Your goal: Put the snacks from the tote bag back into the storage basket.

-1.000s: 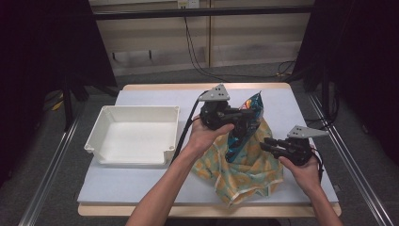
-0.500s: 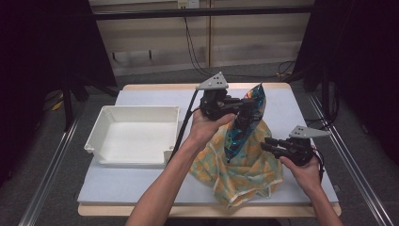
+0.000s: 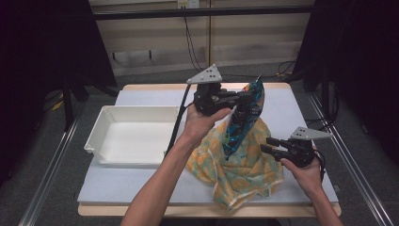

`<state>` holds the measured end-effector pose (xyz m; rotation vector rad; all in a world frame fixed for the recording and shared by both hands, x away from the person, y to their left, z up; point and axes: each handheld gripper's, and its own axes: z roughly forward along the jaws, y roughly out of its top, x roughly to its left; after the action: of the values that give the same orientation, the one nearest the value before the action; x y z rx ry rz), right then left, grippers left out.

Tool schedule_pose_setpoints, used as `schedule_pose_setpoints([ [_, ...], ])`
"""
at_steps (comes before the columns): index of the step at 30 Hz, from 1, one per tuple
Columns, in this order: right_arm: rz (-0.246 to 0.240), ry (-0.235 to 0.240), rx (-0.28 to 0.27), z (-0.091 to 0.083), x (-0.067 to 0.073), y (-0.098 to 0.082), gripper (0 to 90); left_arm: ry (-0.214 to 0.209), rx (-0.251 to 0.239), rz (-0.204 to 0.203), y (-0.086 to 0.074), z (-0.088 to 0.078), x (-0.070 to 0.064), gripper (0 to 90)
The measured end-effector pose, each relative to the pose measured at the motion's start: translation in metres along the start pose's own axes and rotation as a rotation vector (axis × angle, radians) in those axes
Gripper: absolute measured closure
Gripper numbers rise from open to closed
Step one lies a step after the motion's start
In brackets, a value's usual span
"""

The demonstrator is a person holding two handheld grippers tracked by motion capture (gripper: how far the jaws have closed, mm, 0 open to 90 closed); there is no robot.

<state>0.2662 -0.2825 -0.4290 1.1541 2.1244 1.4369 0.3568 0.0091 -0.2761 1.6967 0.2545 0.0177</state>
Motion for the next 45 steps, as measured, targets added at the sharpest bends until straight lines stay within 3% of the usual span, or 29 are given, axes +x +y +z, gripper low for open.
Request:
schedule_pose_setpoints([
  [13,0.010,0.012,-0.013,-0.015,0.017,-0.012,43.5,0.031,0.011,0.032,0.010,-0.032,0.001,90.0],
  [16,-0.014,0.015,-0.006,-0.017,0.022,-0.018,39.1,0.040,0.008,0.021,0.014,-0.038,0.005,90.0],
  [21,0.005,0.018,-0.031,-0.019,0.022,-0.022,38.1,0.035,-0.022,0.017,0.022,-0.044,0.007,90.0],
  [29,0.005,0.017,-0.033,-0.017,0.021,-0.023,37.4,0.069,-0.081,0.015,0.034,-0.057,0.008,90.0],
  [38,-0.002,0.009,-0.029,-0.016,0.023,-0.022,35.8,0.112,-0.108,0.013,0.044,-0.083,0.012,90.0],
  [45,-0.011,0.011,-0.036,-0.017,0.026,-0.019,35.3,0.171,-0.071,0.016,0.045,-0.103,0.015,90.0],
])
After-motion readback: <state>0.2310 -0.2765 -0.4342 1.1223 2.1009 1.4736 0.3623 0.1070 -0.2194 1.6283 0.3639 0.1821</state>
